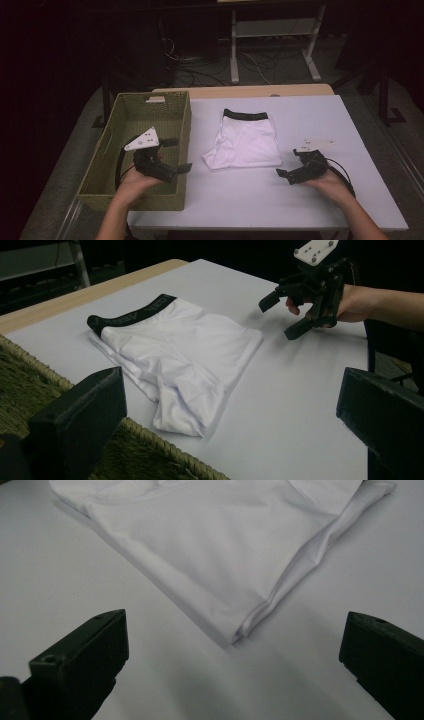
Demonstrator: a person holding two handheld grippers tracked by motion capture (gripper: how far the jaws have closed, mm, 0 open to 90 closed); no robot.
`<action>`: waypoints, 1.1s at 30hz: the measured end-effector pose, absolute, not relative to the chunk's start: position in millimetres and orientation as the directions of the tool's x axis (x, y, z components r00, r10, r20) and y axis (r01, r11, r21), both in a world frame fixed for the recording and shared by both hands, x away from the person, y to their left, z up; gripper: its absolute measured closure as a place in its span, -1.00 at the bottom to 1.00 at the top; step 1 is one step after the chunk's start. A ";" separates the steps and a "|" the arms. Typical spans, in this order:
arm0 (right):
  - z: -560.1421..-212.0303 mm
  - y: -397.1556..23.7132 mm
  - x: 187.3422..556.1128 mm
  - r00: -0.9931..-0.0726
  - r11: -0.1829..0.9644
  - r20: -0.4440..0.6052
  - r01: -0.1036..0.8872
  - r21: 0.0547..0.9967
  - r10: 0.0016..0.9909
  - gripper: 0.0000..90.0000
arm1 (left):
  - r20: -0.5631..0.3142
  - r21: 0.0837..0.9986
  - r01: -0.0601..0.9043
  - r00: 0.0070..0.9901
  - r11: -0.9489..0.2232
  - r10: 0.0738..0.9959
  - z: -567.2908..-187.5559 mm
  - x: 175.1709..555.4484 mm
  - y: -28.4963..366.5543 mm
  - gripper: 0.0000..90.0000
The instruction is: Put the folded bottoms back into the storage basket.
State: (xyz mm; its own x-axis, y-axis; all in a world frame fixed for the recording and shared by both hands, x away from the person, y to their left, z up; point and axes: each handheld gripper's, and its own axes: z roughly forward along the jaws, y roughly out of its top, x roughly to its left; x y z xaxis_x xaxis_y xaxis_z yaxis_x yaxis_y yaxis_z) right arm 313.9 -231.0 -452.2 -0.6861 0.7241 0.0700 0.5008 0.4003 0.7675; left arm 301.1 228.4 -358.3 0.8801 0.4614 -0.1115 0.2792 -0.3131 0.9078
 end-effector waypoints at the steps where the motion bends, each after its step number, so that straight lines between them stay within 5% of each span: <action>1: -451.6 -229.2 315.9 -0.686 0.394 0.074 0.499 0.771 0.724 -1.00 | -0.113 0.908 0.280 0.879 -0.312 0.463 -358.3 301.1 228.5 -1.00; 33: -465.5 -207.8 341.4 -0.704 0.433 0.069 0.508 0.745 0.707 -1.00 | -0.112 0.908 0.281 0.878 -0.312 0.465 -358.4 301.3 228.4 -1.00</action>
